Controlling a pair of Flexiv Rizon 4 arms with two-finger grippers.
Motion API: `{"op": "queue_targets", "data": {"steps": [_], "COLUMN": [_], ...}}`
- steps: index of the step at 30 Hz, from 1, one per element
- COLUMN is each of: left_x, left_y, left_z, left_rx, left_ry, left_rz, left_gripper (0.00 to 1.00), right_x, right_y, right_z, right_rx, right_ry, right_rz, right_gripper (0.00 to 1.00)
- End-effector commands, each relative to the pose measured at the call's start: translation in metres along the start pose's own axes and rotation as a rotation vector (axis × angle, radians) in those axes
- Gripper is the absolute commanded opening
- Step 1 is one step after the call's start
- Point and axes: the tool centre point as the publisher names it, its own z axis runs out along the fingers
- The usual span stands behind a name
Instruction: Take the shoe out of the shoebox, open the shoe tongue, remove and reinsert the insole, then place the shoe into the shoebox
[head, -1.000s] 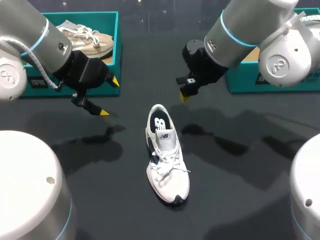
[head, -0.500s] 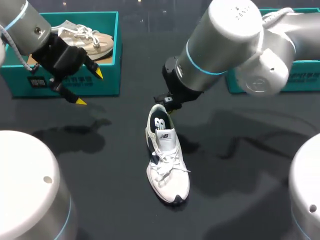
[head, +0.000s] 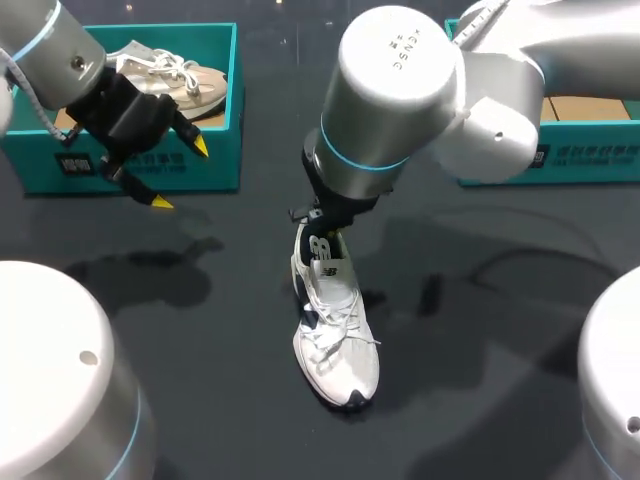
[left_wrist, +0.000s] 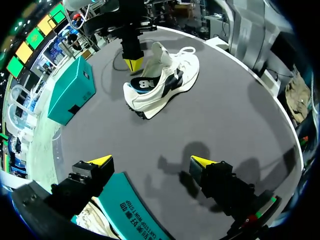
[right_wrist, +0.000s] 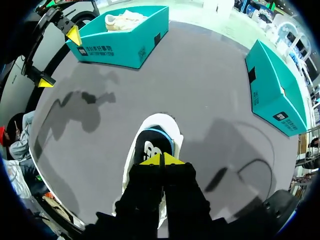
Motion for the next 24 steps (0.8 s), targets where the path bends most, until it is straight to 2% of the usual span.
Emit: {"op": "queue_targets", "data": {"steps": [1, 12, 20, 24], "left_x": [-0.003, -0.006, -0.023, -0.025], "left_y": [0.007, 0.01, 0.02, 0.021], "left_z": [-0.007, -0.008, -0.01, -0.011], "left_rx": [0.018, 0.026, 0.031, 0.032], "left_ry": [0.025, 0.032, 0.045, 0.044], "left_rz": [0.035, 0.058, 0.077, 0.08], "left_gripper": [1.0, 1.0, 1.0, 1.0], "right_x": [0.008, 0.006, 0.007, 0.009], "right_y": [-0.003, -0.007, -0.005, -0.004], "right_z": [0.013, 0.021, 0.042, 0.056], "right_rx": [-0.004, -0.037, -0.038, -0.03], "right_ry": [-0.036, -0.083, -0.112, -0.12], "right_rz": [-0.003, 0.018, 0.045, 0.045], "right_gripper": [0.0, 0.0, 0.0, 0.0]}}
